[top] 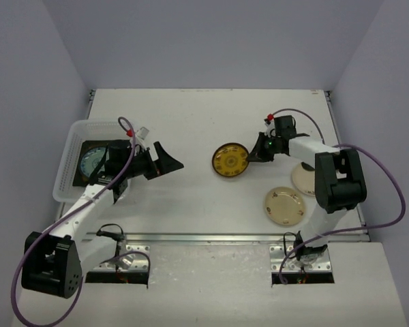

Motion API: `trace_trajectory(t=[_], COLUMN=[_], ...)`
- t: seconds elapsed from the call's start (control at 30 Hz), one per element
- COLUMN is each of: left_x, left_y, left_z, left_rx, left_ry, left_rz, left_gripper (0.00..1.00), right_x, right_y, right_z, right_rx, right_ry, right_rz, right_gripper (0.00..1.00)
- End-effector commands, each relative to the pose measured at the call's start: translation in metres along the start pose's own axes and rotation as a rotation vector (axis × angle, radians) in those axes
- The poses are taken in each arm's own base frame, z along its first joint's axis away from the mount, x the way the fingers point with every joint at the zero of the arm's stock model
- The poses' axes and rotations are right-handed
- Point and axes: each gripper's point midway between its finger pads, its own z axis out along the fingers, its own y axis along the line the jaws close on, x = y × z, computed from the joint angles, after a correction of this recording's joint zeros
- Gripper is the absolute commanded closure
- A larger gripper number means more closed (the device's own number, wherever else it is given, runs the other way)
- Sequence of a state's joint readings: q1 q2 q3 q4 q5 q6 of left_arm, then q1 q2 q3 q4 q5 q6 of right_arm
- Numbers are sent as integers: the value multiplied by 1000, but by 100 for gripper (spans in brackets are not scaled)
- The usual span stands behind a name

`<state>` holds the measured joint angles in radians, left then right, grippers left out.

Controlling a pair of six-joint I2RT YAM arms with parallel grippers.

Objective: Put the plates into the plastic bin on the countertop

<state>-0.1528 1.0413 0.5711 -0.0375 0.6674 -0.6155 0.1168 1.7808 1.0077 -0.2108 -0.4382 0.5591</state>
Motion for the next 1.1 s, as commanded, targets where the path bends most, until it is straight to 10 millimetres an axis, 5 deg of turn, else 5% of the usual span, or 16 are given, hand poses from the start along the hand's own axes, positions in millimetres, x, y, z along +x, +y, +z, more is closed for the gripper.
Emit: trace_trajectory(t=[0.0, 0.17, 0.37, 0.7, 0.73, 0.8, 0.87, 0.9, 0.97, 1.07], left_x=[-24, -18, -17, -30, -33, -41, -66, -84, -113, -154], left_y=[-24, -7, 9, -5, -8, -7, 10, 20, 41, 93], left_z=[5, 17, 22, 24, 24, 24, 7, -7, -42, -125], left_rx=[95, 62, -11, 21, 21, -3, -125, -175, -254, -387], left_ry=[-68, -29, -4, -8, -7, -29, -118, -190, -330, -608], left_rz=[79, 50, 40, 53, 55, 57, -11, -53, -132, -332], left_gripper=[0, 2, 14, 100, 100, 100, 100, 100, 100, 100], right_x=[21, 41, 53, 64, 70, 69, 65, 63, 60, 59], right_y=[68, 133, 177, 209, 205, 204, 185, 173, 145, 109], right_z=[-9, -18, -31, -50, -50, -55, -55, -56, -59, -68], right_rx=[-209, -431, -551, -696, -694, -692, -614, -565, -461, -383], right_ry=[-29, 5, 37, 40, 48, 19, -22, -48, -110, -175], right_rz=[-81, -158, -207, -233, -222, -234, -213, -198, -169, -126], right_gripper=[100, 100, 100, 100, 100, 84, 12, 3, 1, 1])
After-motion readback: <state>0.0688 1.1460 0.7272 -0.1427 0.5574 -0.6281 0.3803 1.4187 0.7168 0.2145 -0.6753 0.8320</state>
